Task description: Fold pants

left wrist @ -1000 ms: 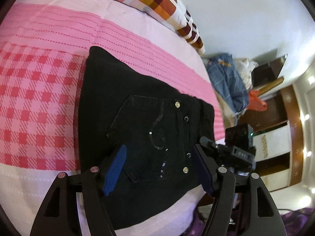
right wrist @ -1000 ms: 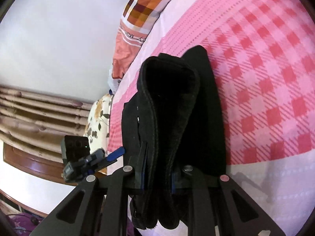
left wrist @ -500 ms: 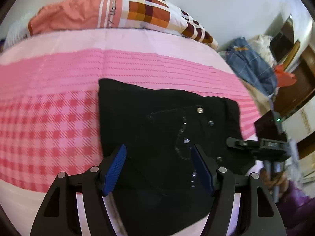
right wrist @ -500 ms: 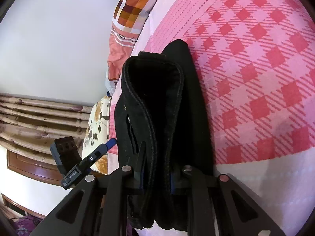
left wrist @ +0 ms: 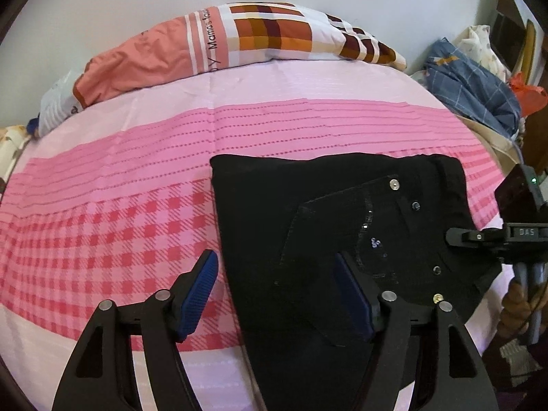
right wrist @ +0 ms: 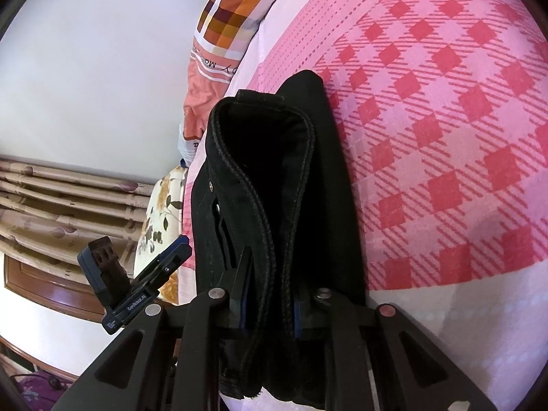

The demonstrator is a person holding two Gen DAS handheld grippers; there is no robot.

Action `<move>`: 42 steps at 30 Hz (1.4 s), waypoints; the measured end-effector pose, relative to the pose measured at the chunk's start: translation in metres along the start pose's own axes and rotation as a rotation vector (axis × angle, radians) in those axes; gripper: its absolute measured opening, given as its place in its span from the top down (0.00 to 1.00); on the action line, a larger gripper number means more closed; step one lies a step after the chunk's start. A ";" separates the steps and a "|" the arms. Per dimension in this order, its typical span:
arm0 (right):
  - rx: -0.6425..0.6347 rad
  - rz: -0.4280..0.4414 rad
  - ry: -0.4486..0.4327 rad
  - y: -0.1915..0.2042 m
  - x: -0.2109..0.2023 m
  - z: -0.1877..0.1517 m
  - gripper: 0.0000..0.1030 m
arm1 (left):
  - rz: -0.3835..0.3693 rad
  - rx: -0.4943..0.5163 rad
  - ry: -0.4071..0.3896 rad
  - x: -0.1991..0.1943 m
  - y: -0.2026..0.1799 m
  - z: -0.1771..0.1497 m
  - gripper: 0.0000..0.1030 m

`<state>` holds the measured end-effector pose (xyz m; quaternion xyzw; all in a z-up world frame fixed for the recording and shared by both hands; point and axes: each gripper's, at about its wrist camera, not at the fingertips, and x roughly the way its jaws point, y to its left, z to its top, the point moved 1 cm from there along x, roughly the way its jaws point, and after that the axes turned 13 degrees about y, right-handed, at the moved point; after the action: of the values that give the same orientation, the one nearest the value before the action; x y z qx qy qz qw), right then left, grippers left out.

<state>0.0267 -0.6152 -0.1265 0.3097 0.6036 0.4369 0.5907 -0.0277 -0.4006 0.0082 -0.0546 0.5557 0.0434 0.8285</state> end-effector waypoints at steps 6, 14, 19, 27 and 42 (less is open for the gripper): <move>0.001 0.001 0.000 0.000 0.000 -0.001 0.86 | 0.069 0.010 -0.023 -0.003 -0.001 -0.002 0.20; 0.001 0.002 -0.001 0.001 0.000 -0.001 0.86 | 0.101 0.007 -0.017 0.001 -0.002 -0.002 0.15; 0.002 0.002 0.000 0.001 0.000 -0.001 0.86 | 0.116 0.000 -0.016 0.004 0.000 -0.002 0.14; -0.052 -0.197 -0.056 0.031 -0.016 -0.004 0.68 | 0.113 -0.062 -0.096 -0.012 0.012 -0.001 0.13; -0.278 -0.541 -0.328 0.119 -0.040 -0.040 0.00 | 0.092 -0.154 -0.638 -0.174 0.024 -0.031 0.00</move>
<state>-0.0254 -0.6069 -0.0059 0.1211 0.4956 0.2871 0.8107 -0.1254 -0.3832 0.1564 -0.0758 0.2650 0.1376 0.9514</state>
